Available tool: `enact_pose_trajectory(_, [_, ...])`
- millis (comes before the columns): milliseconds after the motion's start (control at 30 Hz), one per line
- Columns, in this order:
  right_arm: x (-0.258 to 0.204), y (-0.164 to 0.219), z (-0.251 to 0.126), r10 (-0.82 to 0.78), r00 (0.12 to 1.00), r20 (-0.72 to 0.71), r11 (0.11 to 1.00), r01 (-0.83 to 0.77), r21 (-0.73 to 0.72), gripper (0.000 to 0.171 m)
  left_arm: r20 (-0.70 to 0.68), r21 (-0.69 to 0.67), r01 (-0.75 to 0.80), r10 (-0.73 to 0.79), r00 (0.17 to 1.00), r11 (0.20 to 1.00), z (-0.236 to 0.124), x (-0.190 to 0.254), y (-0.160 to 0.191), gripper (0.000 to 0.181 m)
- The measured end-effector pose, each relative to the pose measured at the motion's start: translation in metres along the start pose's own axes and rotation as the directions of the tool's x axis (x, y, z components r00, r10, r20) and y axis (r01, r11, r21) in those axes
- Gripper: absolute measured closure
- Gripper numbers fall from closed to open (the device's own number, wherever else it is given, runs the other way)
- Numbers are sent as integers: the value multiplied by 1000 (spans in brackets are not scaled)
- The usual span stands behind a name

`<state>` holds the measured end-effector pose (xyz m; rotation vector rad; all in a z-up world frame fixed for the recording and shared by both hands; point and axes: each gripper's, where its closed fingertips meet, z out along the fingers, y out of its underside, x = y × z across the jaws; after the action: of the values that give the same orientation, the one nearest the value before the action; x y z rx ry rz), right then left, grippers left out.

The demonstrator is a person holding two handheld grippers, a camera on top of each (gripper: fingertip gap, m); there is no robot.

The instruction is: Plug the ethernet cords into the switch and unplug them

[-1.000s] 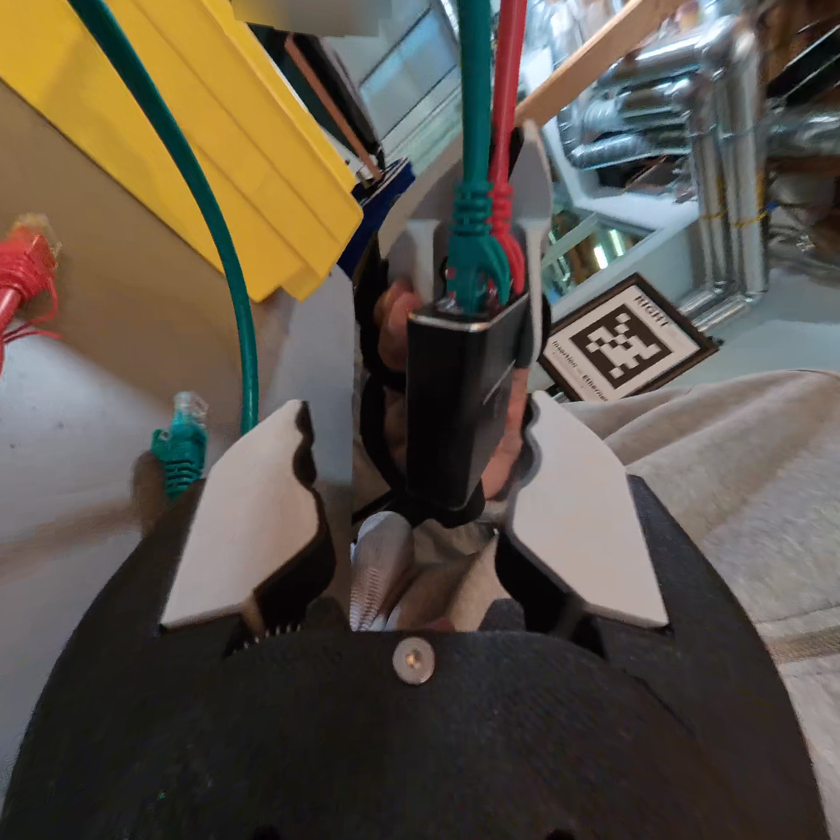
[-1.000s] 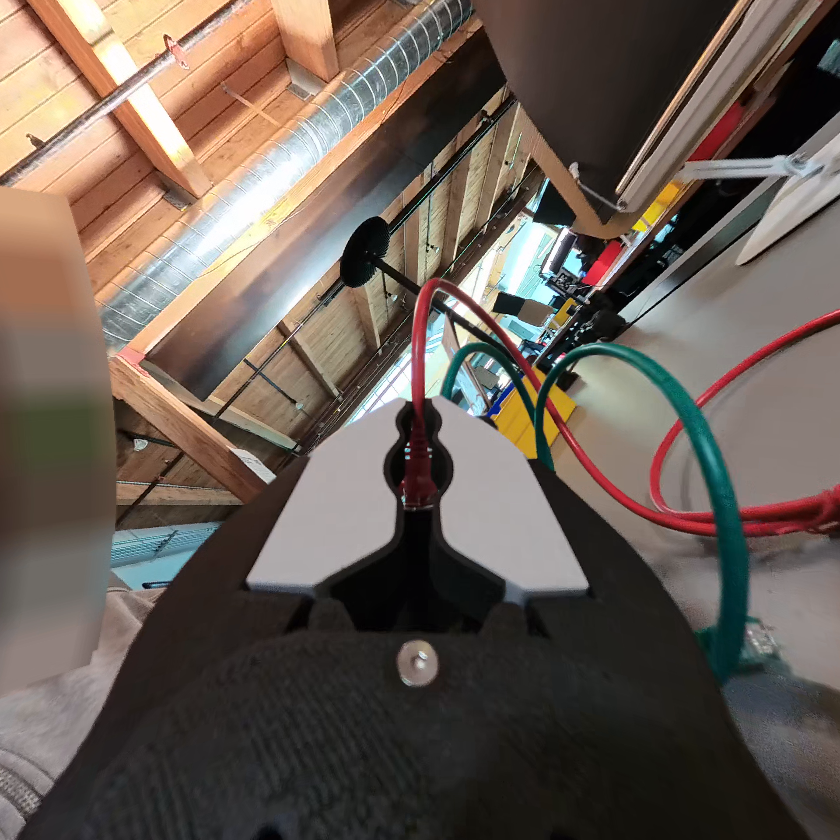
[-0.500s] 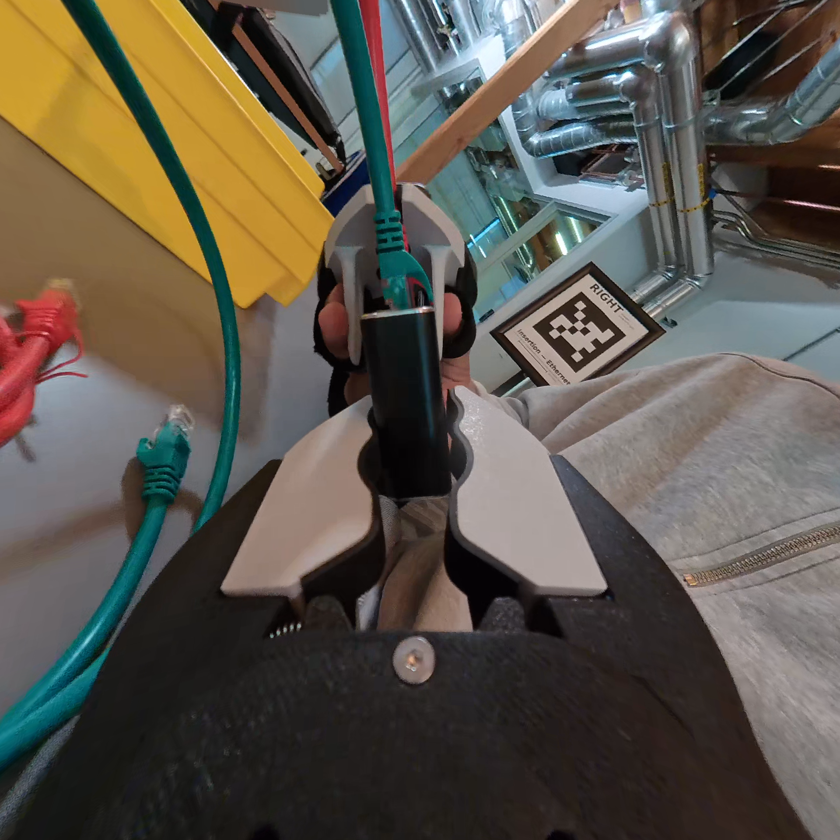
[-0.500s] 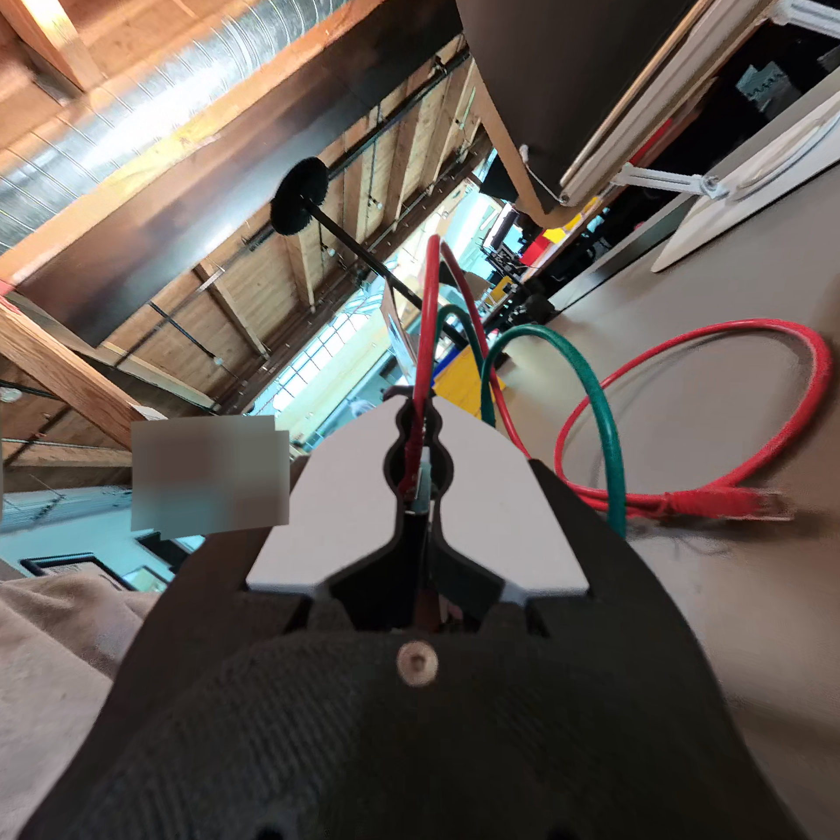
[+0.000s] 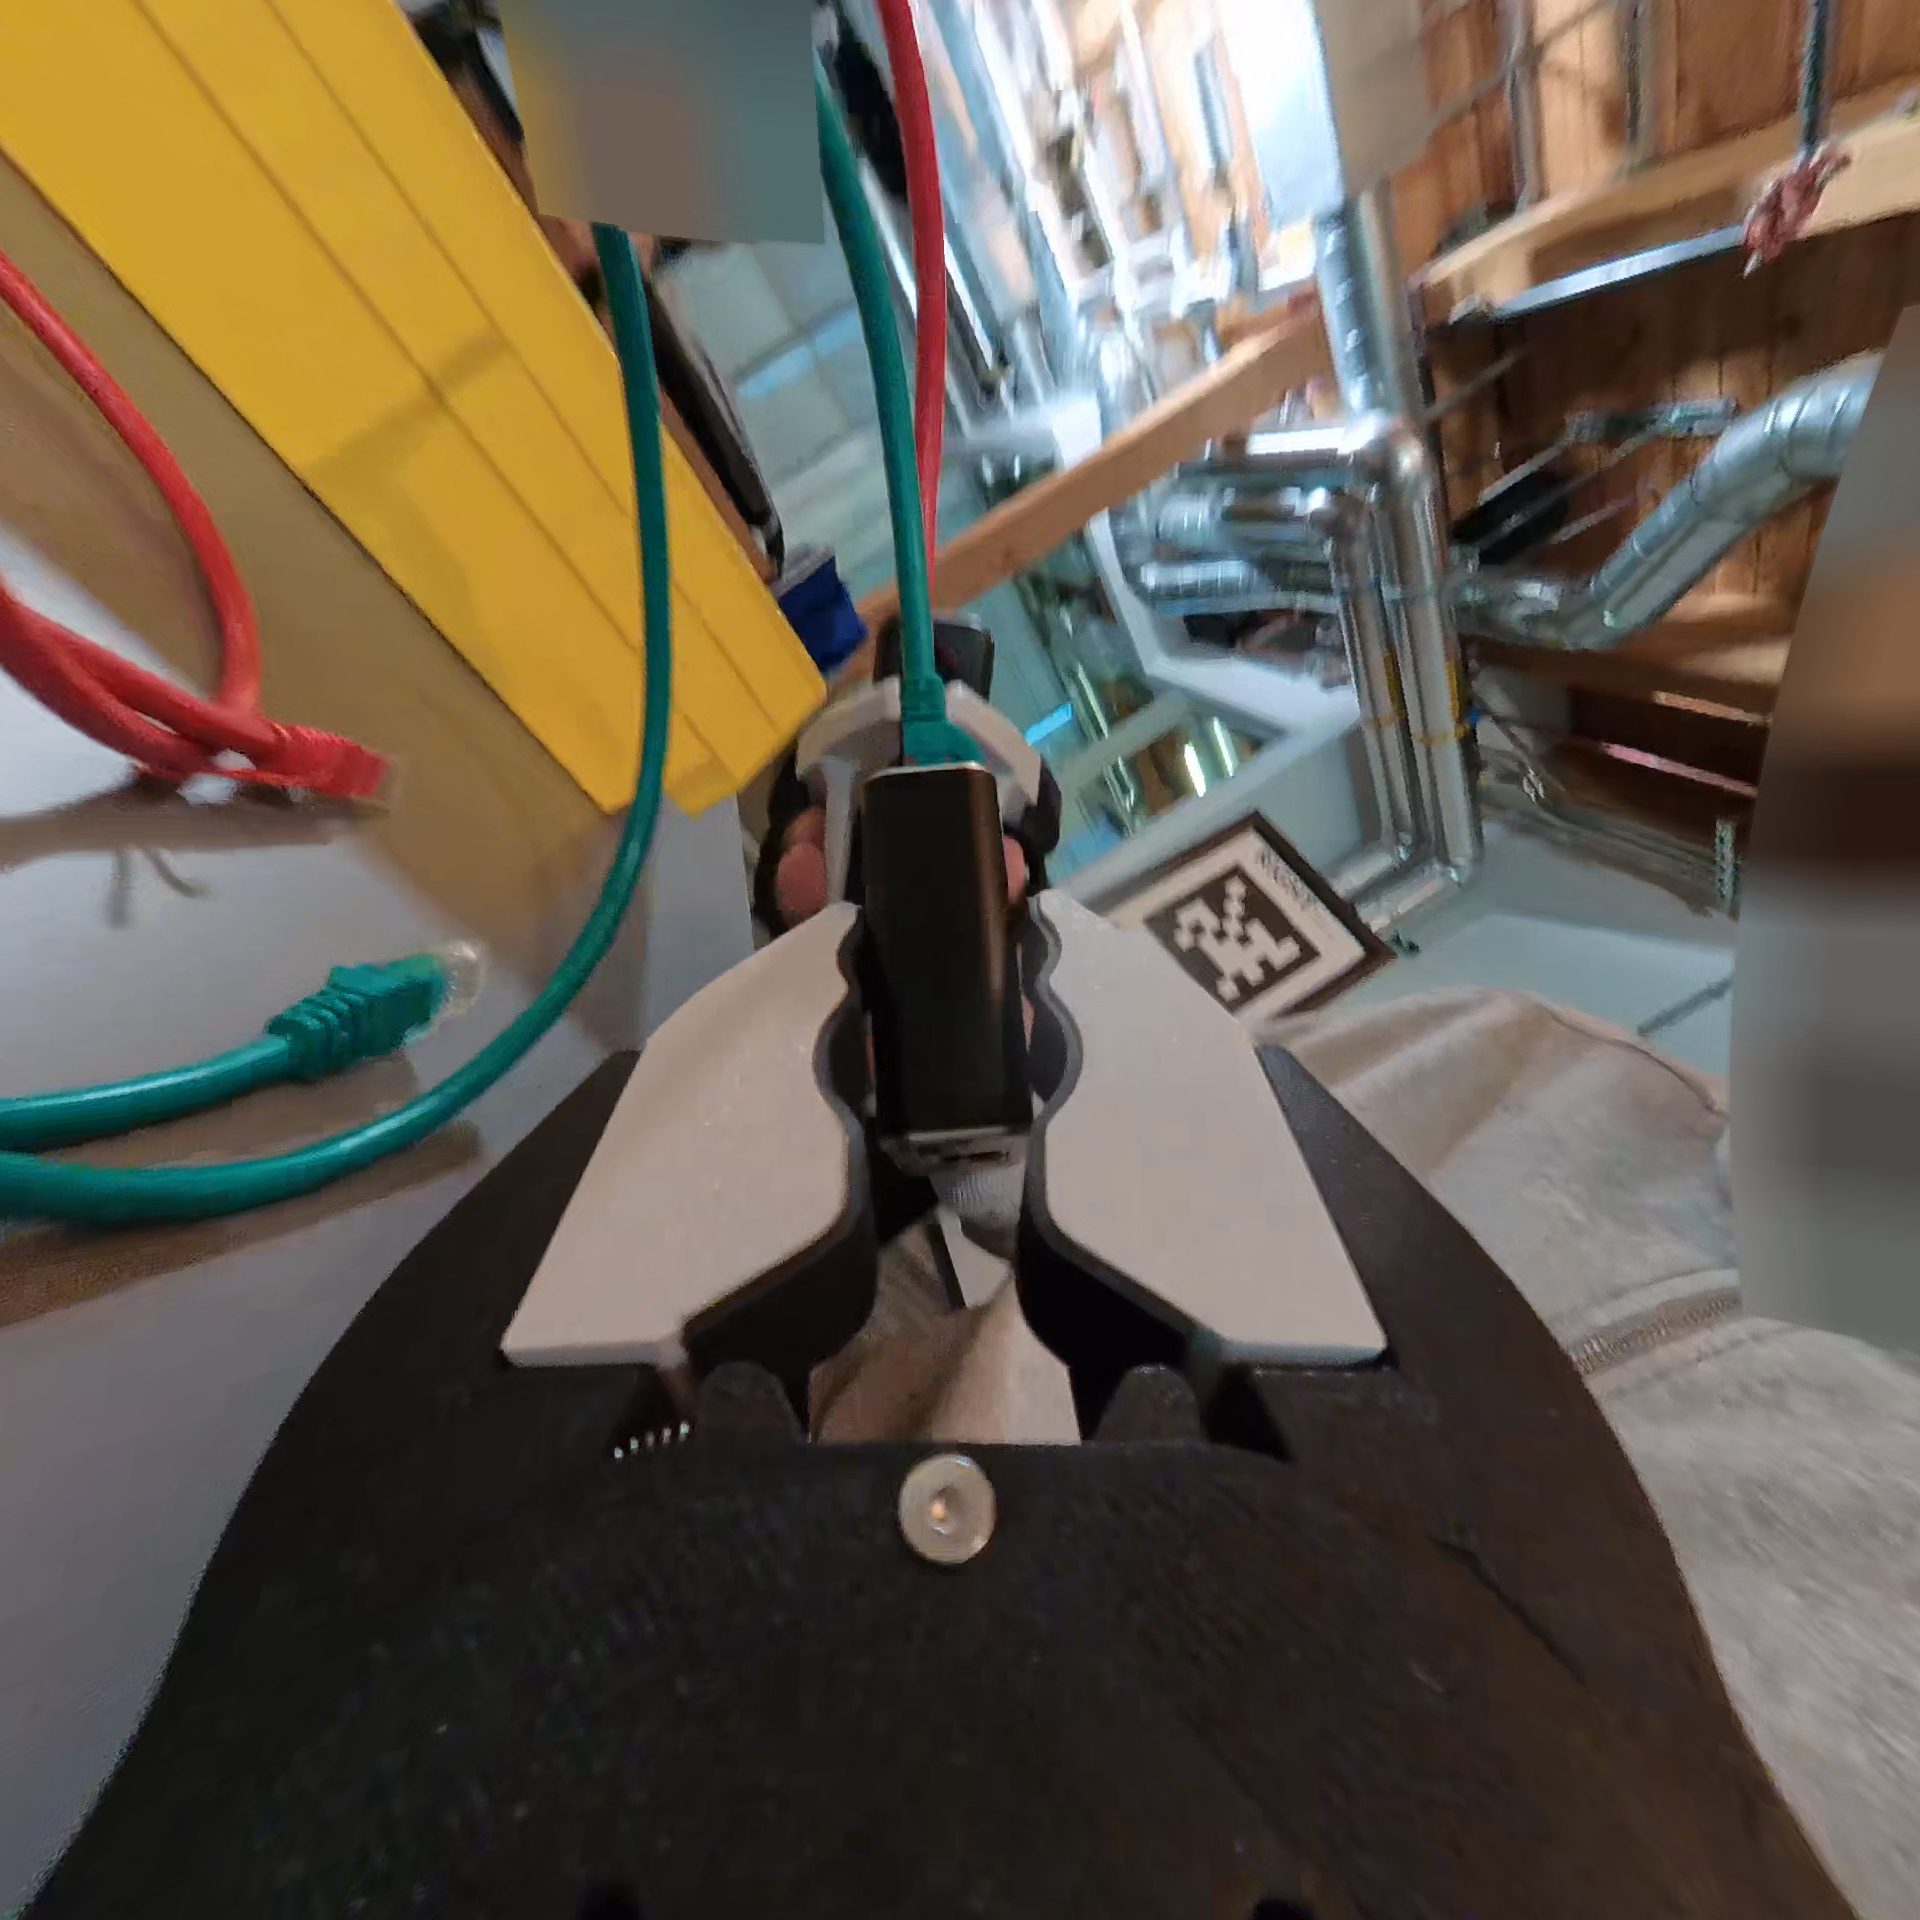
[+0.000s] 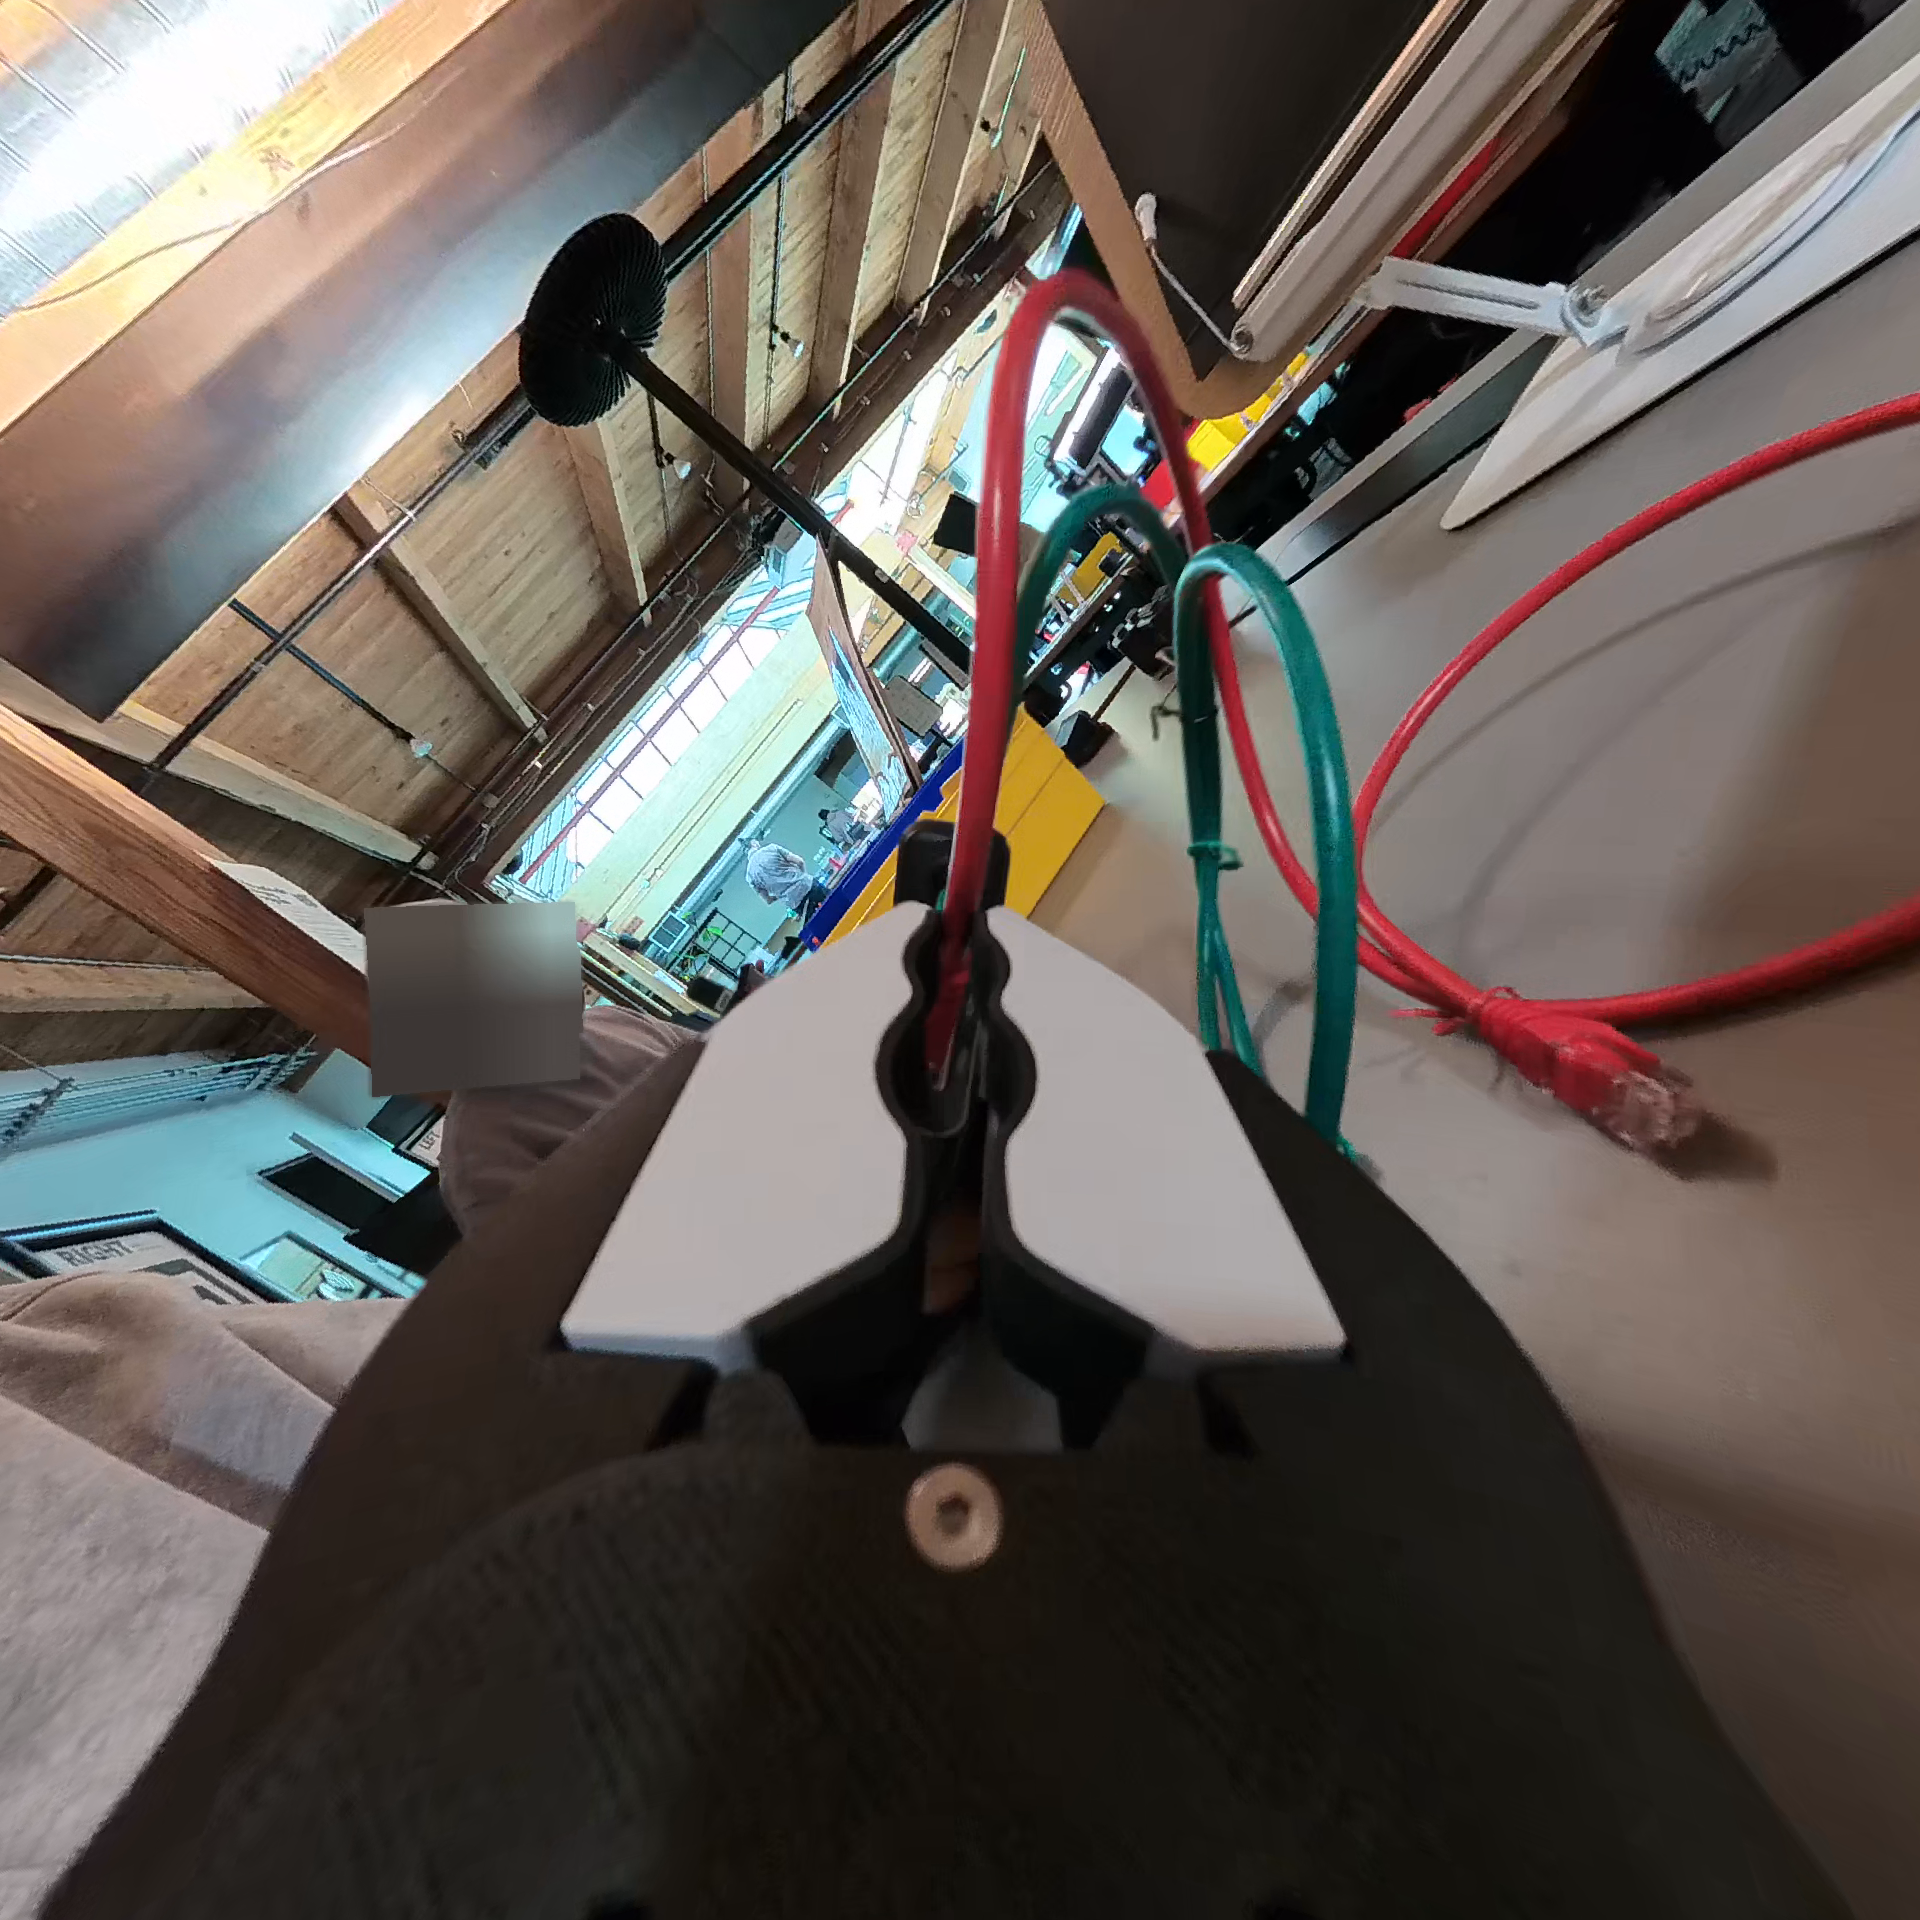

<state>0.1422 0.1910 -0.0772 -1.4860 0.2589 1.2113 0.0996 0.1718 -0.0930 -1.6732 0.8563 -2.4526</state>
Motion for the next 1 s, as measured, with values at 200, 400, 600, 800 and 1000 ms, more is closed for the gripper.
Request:
enact_pose_trajectory(200, [-1, 3, 2, 3, 1000, 13, 1000, -3, -10, 165, 54, -167, -62, 72, 996, 984, 13, -6, 26, 158])
enact_pose_trajectory(400, [2, 4, 0, -26, 1000, 3, 994, 26, -108, 156, 101, -148, -97, 113, 989, 984, 10, -10, 21, 158])
enact_pose_trajectory(600, [5, 10, -2, -194, 981, -9, 955, 186, -232, 134, 133, -119, -115, 130, 983, 986, 3, -14, 13, 158])
enact_pose_trajectory(800, [-2, 23, -1, -280, 959, 38, 917, 278, -286, 147, 134, -164, -164, 187, 973, 973, 7, -12, 19, 158])
enact_pose_trajectory(1000, [-3, 28, -1, -241, 969, 57, 922, 247, -299, 145, 138, -184, -191, 218, 966, 964, 9, -12, 22, 158])
